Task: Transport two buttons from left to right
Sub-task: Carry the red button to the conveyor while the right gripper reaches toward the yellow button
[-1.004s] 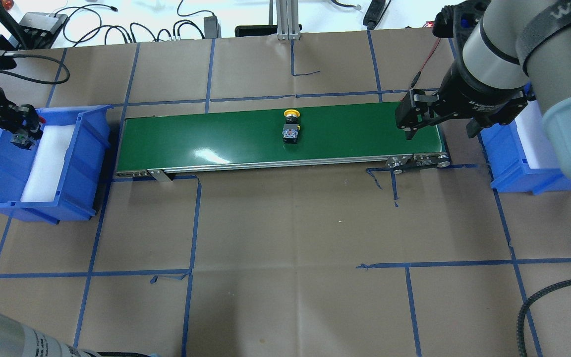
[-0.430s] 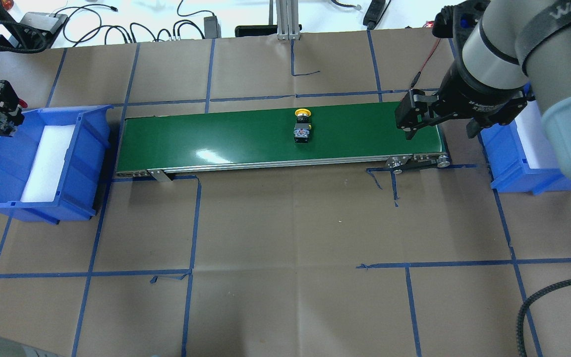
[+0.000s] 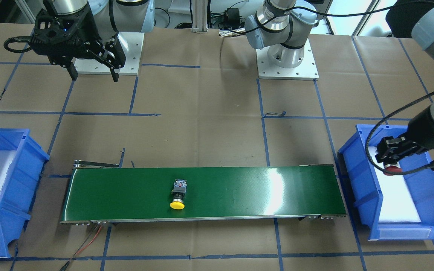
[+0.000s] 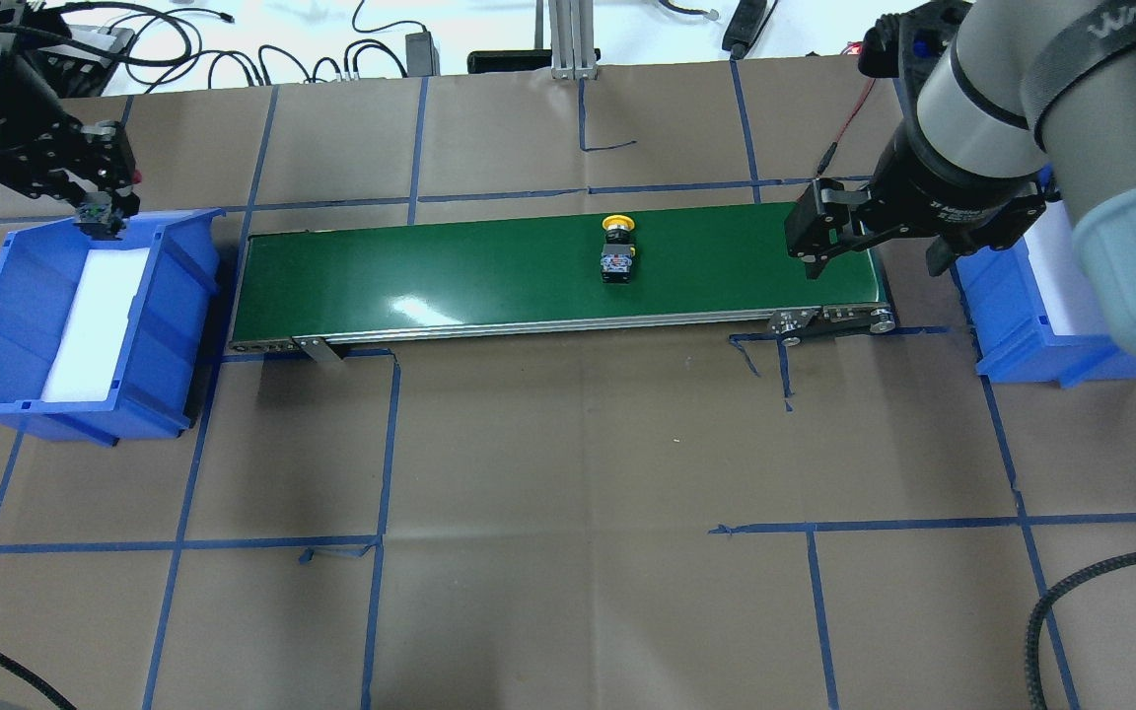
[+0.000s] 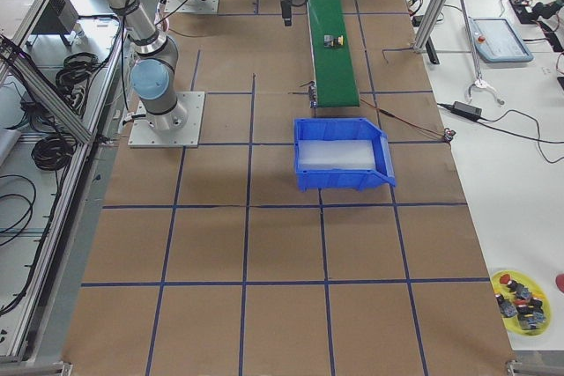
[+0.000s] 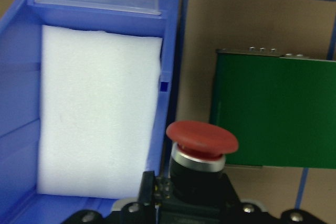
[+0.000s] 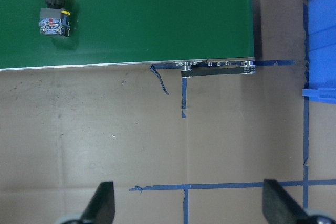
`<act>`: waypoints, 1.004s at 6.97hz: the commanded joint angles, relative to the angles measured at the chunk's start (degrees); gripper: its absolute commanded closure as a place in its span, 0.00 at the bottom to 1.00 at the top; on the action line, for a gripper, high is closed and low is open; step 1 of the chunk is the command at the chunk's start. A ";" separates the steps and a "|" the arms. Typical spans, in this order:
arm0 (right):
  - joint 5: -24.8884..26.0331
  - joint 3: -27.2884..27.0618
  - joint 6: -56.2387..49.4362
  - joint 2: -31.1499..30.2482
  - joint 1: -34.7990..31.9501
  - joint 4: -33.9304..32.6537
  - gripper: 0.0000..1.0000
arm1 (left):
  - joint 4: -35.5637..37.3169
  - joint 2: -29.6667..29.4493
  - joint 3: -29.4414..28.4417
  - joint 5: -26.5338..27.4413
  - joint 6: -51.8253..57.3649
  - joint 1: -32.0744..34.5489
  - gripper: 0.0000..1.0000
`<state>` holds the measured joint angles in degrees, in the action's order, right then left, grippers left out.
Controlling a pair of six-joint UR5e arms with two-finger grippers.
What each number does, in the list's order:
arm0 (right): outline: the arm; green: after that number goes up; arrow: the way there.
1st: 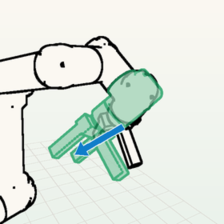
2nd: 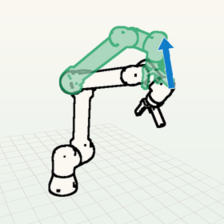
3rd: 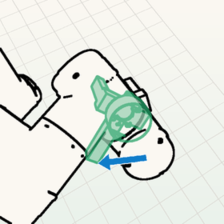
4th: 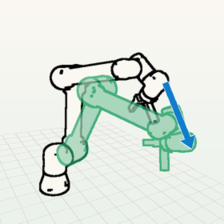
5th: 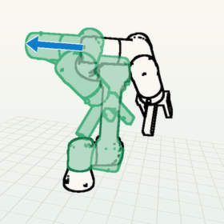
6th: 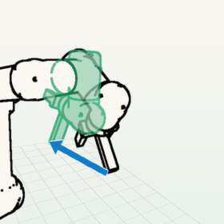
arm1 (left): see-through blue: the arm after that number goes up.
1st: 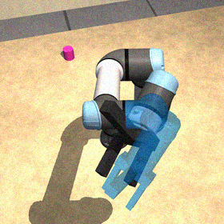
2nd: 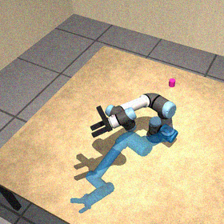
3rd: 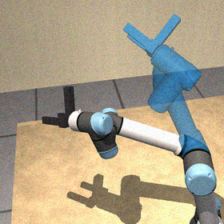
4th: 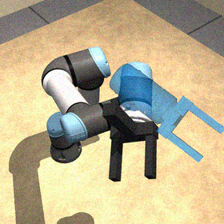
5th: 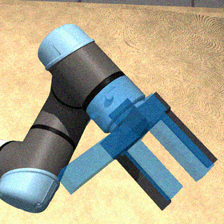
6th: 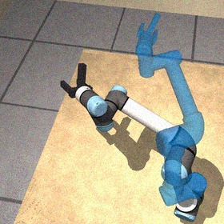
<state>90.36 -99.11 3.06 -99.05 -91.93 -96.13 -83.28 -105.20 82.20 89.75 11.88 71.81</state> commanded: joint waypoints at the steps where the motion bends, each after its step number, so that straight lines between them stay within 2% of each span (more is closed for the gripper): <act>1: 0.17 -0.56 -0.16 0.34 0.00 -0.19 0.00 | 0.22 0.26 0.16 0.43 -10.52 9.01 1.00; 4: 0.00 0.05 -0.51 1.56 0.26 -1.33 0.00 | 1.19 -0.97 2.70 0.34 -10.30 10.54 1.00; 7: -0.27 1.81 -0.07 9.03 0.18 -7.13 0.00 | 8.89 -3.42 7.26 0.34 -10.38 10.19 1.00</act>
<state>90.14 -97.82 2.92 -92.32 -91.70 -101.44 -77.62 -107.41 87.54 90.09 1.76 82.06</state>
